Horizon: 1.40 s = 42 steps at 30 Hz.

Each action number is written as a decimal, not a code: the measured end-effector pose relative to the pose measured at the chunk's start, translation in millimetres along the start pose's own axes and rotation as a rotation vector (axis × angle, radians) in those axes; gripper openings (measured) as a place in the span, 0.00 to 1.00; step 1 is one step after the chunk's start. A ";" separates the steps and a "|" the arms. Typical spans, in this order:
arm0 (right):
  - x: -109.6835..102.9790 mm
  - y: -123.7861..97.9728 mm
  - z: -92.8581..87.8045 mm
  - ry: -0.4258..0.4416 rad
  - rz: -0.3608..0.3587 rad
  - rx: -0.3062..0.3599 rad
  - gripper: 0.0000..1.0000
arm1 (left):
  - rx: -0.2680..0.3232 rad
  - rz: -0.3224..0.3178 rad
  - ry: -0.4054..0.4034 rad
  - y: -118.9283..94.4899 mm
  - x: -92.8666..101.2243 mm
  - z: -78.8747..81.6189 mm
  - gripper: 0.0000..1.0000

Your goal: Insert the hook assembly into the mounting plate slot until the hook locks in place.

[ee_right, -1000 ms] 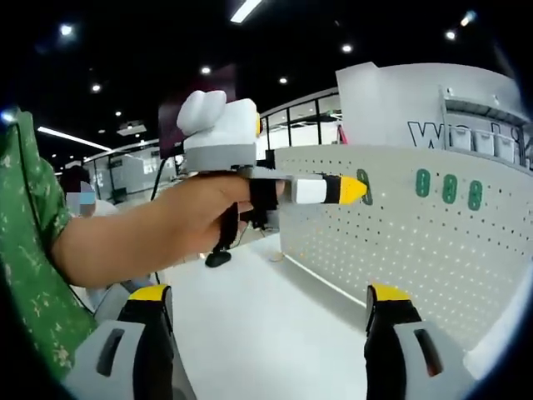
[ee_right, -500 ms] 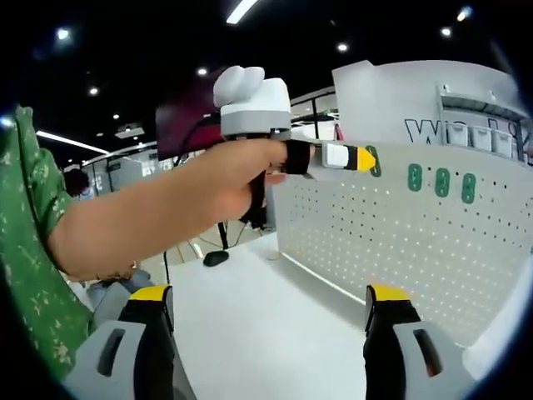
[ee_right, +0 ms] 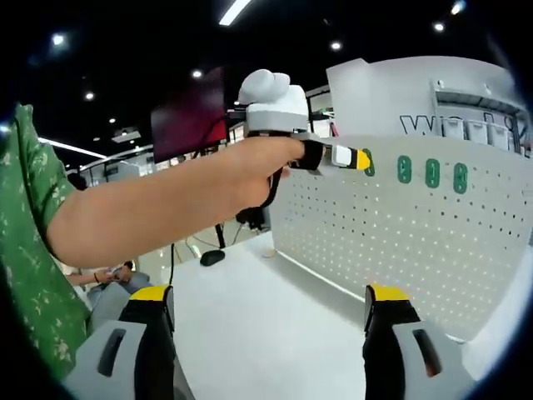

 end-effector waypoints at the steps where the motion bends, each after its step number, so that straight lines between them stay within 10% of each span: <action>1: 0.2 0.0 -0.2 0.000 0.000 0.000 0.97 | 0.001 0.001 0.000 -0.1 0.9 -0.1 0.03; 42: 14.2 -0.5 -11.8 0.045 0.030 0.006 0.95 | -0.045 0.074 0.095 19.9 3.2 11.8 0.03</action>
Point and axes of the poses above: the point that each gripper's makers call its tool centre point, and the gripper's own axes: y roughly forward along the fingers, x roughly to its right, z roughly out of its top, the point moved 3 cm from there along -y, roughly backward along the fingers, and after that the axes turned 4 degrees about y, right-handed, at the moved point
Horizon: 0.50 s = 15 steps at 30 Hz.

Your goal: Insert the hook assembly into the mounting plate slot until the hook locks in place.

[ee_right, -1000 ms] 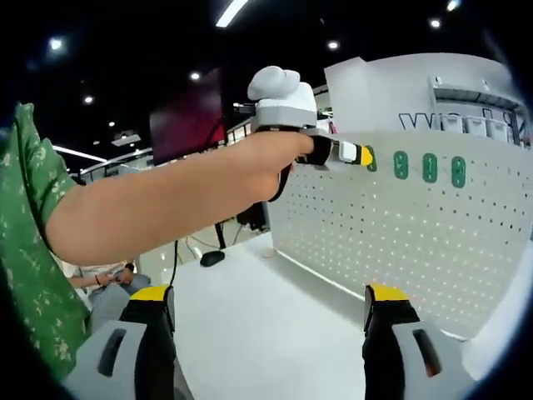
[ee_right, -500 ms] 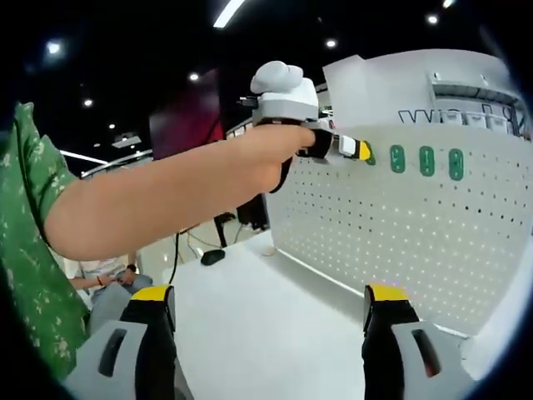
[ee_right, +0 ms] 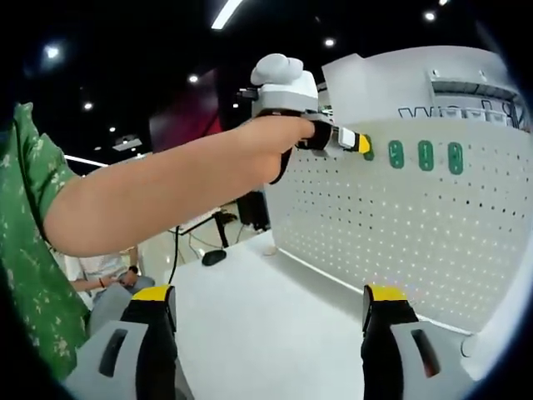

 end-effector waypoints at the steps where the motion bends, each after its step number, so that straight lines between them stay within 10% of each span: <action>1: 0.0 0.0 -0.3 0.001 0.000 0.000 0.94 | 0.001 0.000 0.000 0.0 0.0 0.4 0.03; 15: 2.2 -0.9 -3.2 0.008 0.002 -0.001 0.94 | -0.018 0.022 -0.028 1.2 -2.7 -4.2 0.03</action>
Point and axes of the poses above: the point that each gripper's makers call its tool centre point, and the gripper's own axes: y roughly forward along the fingers, x roughly to its right, z roughly out of its top, the point moved 3 cm from there along -y, roughly backward along the fingers, and after that the axes turned 4 degrees about y, right-handed, at the moved point
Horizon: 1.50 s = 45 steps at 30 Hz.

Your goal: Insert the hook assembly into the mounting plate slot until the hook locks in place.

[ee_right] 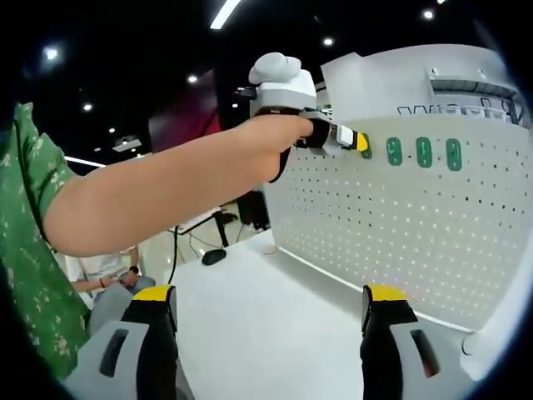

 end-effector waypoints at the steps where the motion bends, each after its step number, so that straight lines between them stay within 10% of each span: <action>1: 0.0 0.2 -0.1 0.000 0.000 0.000 0.94 | 0.001 0.001 -0.003 0.2 -0.2 -0.2 0.03; 45: 14.8 -12.3 -7.6 -0.023 0.066 -0.055 0.93 | 0.011 0.103 -0.080 5.6 3.6 -2.4 0.03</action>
Point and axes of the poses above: the point that each gripper's makers call its tool centre point, and the gripper's own axes: y roughly forward along the fingers, x roughly to its right, z roughly out of its top, the point moved 3 cm from there along -y, roughly backward along the fingers, and after that the axes turned 4 degrees about y, right-handed, at the moved point
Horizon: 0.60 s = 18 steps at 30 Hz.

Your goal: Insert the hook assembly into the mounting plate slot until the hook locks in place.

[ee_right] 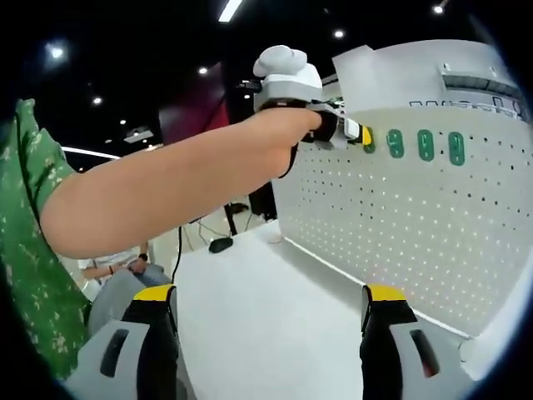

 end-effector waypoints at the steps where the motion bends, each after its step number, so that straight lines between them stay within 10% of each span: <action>1: 0.4 -0.3 0.0 -0.001 0.001 0.001 0.93 | -0.001 0.002 -0.005 0.1 0.0 -0.2 0.03; 18: 4.7 -4.7 -3.0 -0.002 0.016 -0.004 0.93 | 0.013 0.044 -0.081 0.6 1.3 -2.0 0.03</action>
Point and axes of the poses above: the point that each gripper's makers call its tool centre point, and the gripper's own axes: y roughly forward along the fingers, x roughly to its right, z roughly out of its top, the point moved 3 cm from there along -y, roughly backward along the fingers, and after that the axes turned 4 degrees about y, right-handed, at the moved point
